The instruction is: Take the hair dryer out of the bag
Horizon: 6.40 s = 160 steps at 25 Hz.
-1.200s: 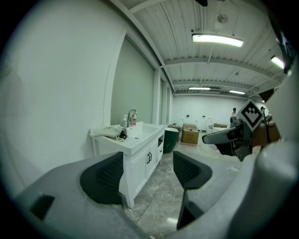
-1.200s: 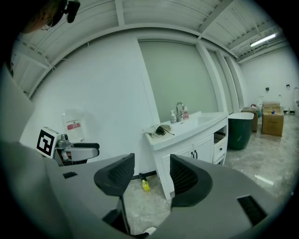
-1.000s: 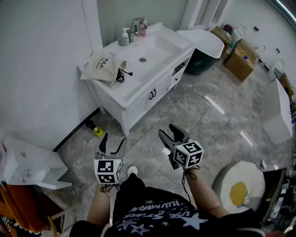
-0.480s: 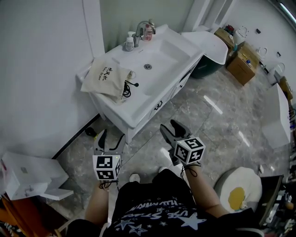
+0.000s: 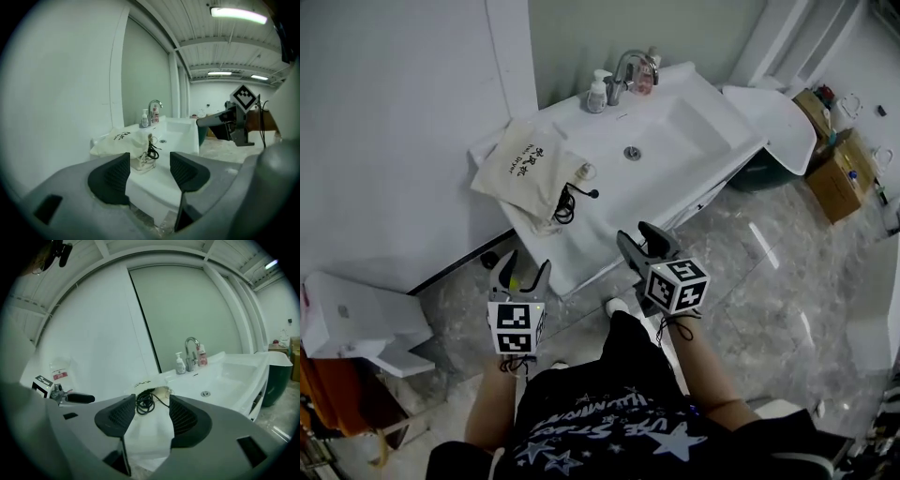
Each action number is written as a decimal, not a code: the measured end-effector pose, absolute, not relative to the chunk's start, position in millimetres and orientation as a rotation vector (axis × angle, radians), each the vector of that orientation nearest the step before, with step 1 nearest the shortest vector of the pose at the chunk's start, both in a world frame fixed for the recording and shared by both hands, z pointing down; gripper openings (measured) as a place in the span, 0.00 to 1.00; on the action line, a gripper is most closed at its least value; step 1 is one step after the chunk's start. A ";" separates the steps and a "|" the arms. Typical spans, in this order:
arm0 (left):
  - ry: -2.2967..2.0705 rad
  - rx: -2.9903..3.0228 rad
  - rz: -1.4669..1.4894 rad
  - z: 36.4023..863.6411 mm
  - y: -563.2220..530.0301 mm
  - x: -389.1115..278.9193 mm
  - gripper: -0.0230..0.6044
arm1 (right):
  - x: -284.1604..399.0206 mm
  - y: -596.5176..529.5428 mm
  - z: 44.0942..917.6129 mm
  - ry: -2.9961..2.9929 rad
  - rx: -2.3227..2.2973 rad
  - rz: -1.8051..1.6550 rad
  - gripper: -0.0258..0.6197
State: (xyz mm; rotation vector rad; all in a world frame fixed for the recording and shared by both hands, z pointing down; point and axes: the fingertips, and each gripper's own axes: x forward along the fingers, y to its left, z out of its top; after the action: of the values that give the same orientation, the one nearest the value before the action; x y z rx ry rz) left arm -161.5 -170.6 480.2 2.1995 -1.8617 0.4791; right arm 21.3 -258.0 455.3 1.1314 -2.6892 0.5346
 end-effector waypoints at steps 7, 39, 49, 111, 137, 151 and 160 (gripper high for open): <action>-2.009 1.941 0.677 505.2 -239.4 -145.9 0.48 | 8.2 -346.3 457.1 -2.761 0.774 0.572 0.37; -2.047 1.619 0.530 521.4 -301.1 -181.3 0.11 | -116.4 -373.7 517.8 -2.555 0.057 0.634 0.34; -1.960 1.699 0.357 513.5 -307.1 -195.2 0.11 | -175.0 -378.4 551.4 -2.357 0.099 0.524 0.44; -2.098 1.587 0.334 515.2 -294.9 -192.0 0.11 | -63.3 -334.8 543.9 -2.190 -0.230 0.337 0.32; -1.885 1.836 0.479 523.0 -250.1 -143.2 0.40 | -15.4 -297.1 445.2 -2.618 0.183 0.647 0.31; -1.844 2.222 0.346 453.7 -154.8 -100.5 0.45 | 21.6 -196.9 416.9 -2.761 0.584 0.753 0.31; -1.735 2.258 0.333 468.6 -67.4 -92.1 0.41 | 48.9 -107.2 434.2 -2.717 0.809 0.798 0.32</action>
State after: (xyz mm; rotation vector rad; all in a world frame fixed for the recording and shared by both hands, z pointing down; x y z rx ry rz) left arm -92.1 -67.4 468.6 2.2577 -1.7353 0.3329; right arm 48.9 -107.2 434.2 0.8095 -2.7167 0.7979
